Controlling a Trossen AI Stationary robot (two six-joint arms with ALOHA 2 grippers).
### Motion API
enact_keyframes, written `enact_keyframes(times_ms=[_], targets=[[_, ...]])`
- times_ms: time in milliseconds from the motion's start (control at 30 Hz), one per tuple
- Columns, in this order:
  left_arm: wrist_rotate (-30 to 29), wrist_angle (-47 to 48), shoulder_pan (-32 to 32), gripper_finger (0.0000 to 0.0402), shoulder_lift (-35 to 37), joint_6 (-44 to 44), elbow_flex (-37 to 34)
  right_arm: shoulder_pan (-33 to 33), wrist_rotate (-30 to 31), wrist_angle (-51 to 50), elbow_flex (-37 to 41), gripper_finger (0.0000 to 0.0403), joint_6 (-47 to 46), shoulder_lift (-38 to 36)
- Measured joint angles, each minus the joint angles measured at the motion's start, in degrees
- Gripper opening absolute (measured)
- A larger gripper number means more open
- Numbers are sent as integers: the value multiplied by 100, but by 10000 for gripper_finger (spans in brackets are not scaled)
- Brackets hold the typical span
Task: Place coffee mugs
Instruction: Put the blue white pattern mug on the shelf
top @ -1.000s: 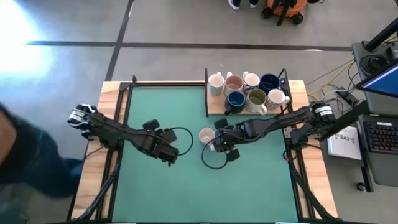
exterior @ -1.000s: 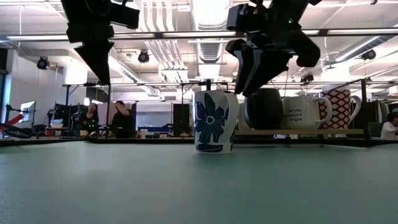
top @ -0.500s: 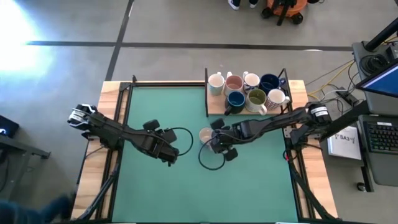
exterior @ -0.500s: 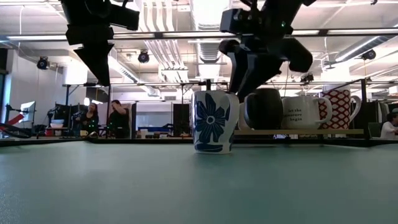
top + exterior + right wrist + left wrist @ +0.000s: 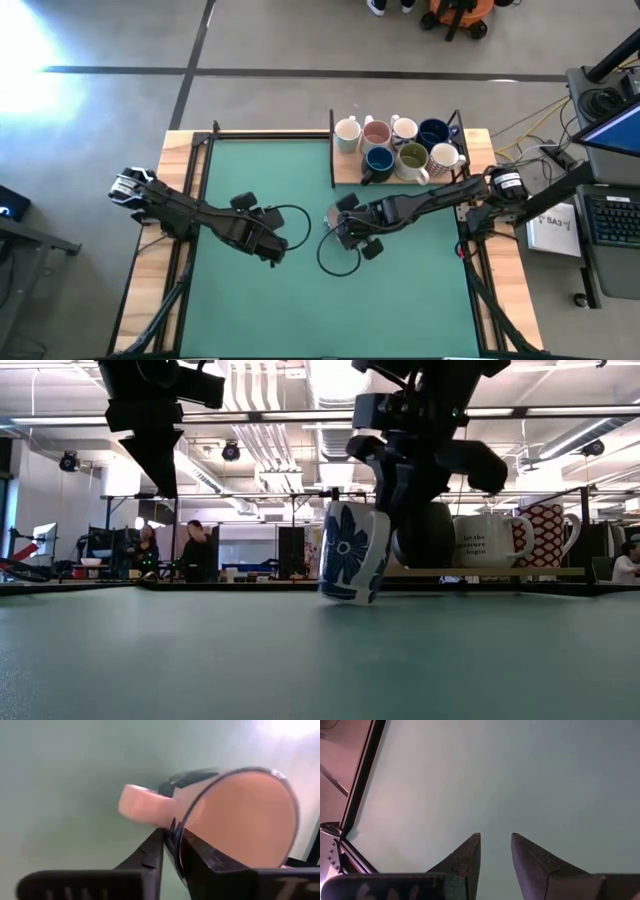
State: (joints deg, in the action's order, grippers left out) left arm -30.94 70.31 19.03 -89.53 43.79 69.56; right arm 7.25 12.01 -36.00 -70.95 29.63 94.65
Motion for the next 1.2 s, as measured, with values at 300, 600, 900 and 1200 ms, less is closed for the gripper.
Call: enact_keyframes(times_ms=[300, 600, 900, 1200], targets=[[-2, -3, 0, 91, 2, 0, 2, -2, -6, -806, -453, 18, -107, -123], [-2, 3, 2, 91, 2, 0, 2, -194, -2, -2079, -1159, 18, -54, -126], [-2, 1, 4, 91, 0, -48, 2, -741, 2, -2220, -1545, 18, 160, -140], [-2, -1, 4, 91, 0, -129, 2, -1425, 11, -2253, -1576, 18, 356, -140]])
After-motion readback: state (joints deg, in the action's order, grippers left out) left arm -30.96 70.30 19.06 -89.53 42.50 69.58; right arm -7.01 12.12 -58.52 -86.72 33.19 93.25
